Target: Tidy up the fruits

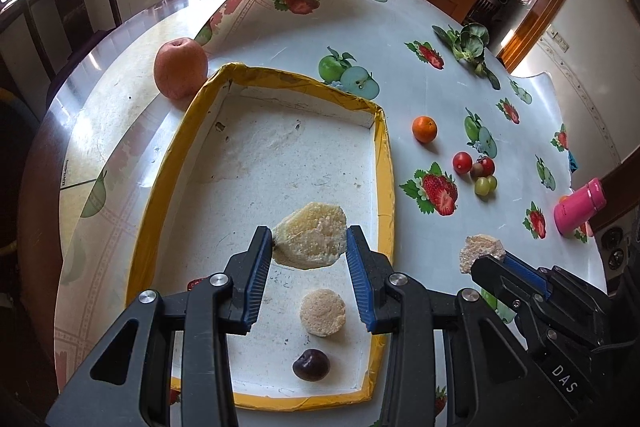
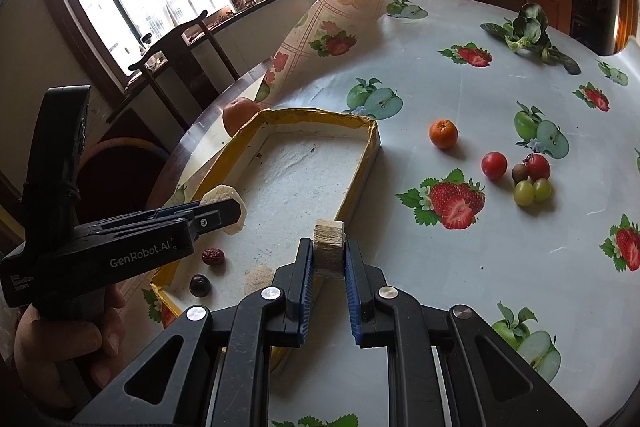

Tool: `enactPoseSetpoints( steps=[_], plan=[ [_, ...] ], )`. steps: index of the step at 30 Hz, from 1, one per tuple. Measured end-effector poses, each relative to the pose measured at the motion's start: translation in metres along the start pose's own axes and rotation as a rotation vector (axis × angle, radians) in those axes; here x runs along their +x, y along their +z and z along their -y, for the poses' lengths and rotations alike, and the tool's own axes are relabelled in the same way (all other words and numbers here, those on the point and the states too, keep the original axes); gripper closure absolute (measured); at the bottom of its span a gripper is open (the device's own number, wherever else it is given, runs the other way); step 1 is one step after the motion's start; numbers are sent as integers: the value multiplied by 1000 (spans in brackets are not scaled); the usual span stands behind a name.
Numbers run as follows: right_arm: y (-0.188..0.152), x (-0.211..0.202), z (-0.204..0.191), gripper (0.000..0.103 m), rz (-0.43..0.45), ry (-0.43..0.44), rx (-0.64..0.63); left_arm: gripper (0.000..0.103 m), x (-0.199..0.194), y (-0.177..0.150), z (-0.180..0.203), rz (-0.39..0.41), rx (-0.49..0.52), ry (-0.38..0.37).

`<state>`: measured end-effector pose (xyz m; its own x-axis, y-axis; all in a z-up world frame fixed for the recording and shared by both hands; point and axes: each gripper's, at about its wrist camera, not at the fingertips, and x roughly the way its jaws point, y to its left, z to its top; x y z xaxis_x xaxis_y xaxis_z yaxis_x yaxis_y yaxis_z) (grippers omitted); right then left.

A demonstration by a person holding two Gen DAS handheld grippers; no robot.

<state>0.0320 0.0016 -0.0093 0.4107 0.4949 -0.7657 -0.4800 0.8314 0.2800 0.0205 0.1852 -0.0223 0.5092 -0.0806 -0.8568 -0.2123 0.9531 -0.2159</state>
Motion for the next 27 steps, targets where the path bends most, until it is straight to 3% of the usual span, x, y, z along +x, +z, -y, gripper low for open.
enactPoseSetpoints(
  steps=[17,27],
  plan=[
    [12,28,-19,88,-33,32,-32,68,10,10,-25,-8,-42,27],
    [19,74,-46,88,-104,51,-101,67,28,15,-42,-32,-84,46]
  ],
)
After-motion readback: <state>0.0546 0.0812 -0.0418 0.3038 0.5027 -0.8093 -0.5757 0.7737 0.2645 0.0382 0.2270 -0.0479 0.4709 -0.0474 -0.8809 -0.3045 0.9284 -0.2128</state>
